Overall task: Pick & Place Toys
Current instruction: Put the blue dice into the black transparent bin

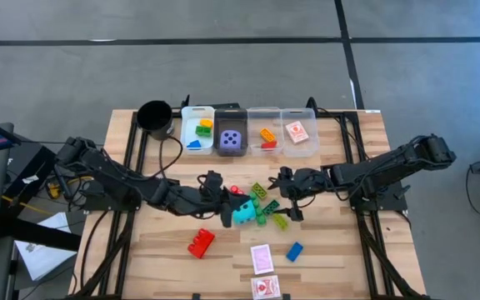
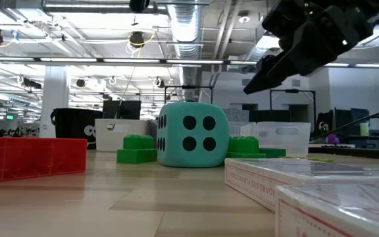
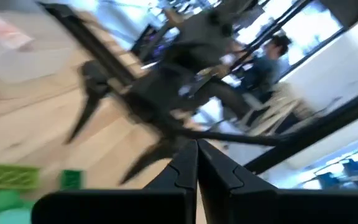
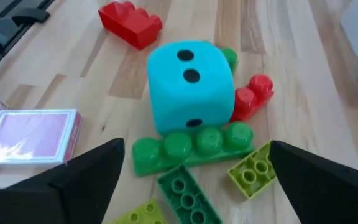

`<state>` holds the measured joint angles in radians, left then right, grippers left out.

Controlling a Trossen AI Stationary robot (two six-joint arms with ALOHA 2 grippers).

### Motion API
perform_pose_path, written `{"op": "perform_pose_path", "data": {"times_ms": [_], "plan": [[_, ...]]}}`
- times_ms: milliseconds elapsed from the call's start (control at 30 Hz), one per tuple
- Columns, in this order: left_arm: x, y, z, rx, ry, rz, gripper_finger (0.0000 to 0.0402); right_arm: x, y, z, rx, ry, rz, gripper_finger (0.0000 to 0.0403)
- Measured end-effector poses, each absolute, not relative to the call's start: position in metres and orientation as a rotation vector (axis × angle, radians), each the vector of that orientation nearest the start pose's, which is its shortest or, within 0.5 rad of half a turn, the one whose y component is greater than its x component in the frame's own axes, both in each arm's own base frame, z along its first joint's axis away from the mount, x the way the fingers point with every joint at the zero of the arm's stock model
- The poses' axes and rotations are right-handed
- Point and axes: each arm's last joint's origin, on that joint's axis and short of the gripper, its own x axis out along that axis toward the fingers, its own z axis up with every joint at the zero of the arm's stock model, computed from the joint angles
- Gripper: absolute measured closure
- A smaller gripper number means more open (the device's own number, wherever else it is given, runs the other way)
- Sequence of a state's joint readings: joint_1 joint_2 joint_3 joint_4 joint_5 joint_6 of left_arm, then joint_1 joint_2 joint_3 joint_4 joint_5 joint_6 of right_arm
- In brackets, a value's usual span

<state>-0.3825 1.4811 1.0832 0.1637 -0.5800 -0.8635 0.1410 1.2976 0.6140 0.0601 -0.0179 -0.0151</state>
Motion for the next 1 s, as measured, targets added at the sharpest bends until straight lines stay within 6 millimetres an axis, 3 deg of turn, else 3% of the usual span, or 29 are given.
{"op": "perform_pose_path", "data": {"times_ms": [267,500,667,1000], "plan": [[0.317,-0.107,0.285,-0.669,0.254,0.346,0.0401,0.264,0.038,0.194,-0.102,0.519,0.179,0.0005],[0.318,-0.107,0.283,-0.664,0.263,0.349,0.0401,0.281,0.044,0.155,-0.101,0.62,0.22,0.0005],[0.318,-0.108,0.283,-0.672,0.262,0.348,0.0401,0.288,0.045,0.142,-0.06,0.668,0.204,0.0004],[0.316,-0.108,0.278,-0.656,0.318,0.337,0.0402,0.297,0.046,0.141,-0.12,0.66,0.226,0.0003]]}}
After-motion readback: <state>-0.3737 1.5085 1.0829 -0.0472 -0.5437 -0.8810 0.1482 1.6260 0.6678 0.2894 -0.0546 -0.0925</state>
